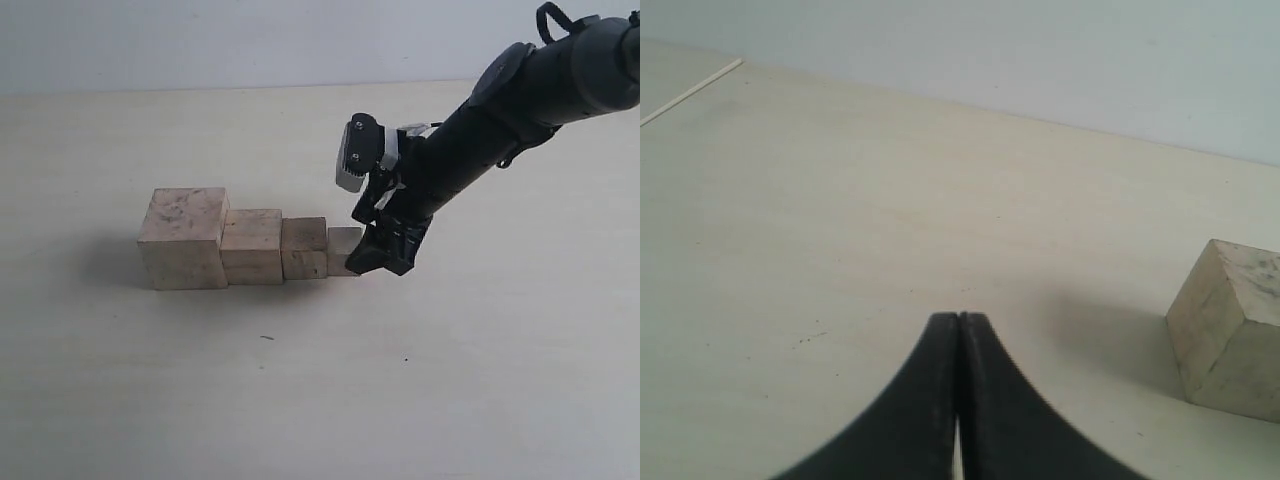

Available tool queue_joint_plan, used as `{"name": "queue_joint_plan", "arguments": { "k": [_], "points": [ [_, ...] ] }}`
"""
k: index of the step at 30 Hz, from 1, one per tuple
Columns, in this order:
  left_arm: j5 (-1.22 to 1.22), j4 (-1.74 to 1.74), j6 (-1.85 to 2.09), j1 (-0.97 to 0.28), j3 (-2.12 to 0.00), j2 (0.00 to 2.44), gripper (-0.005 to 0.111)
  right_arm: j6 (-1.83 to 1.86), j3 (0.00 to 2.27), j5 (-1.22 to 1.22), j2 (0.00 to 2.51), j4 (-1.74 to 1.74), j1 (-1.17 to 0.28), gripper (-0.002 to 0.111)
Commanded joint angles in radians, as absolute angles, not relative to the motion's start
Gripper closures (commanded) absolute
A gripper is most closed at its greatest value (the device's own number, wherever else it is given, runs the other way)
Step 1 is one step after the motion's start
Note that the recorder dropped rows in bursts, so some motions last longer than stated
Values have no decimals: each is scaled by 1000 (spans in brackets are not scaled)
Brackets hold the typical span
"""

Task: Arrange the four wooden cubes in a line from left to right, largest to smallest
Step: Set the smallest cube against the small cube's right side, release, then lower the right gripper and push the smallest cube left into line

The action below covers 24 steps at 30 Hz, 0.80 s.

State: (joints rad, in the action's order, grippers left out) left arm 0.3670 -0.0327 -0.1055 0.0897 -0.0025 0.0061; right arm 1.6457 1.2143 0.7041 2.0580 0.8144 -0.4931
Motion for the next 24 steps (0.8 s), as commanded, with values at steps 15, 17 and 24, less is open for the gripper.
{"name": "queue_joint_plan", "arguments": {
  "k": [15, 17, 24],
  "points": [
    [363, -41, -108, 88, 0, 0, 107, 858, 1213, 662, 1929, 464, -494, 108],
    [363, -41, -108, 88, 0, 0, 107, 808, 1213, 643, 1955, 468, -494, 108],
    [363, -41, -108, 88, 0, 0, 107, 756, 1213, 647, 2040, 479, -498, 108]
  ]
}}
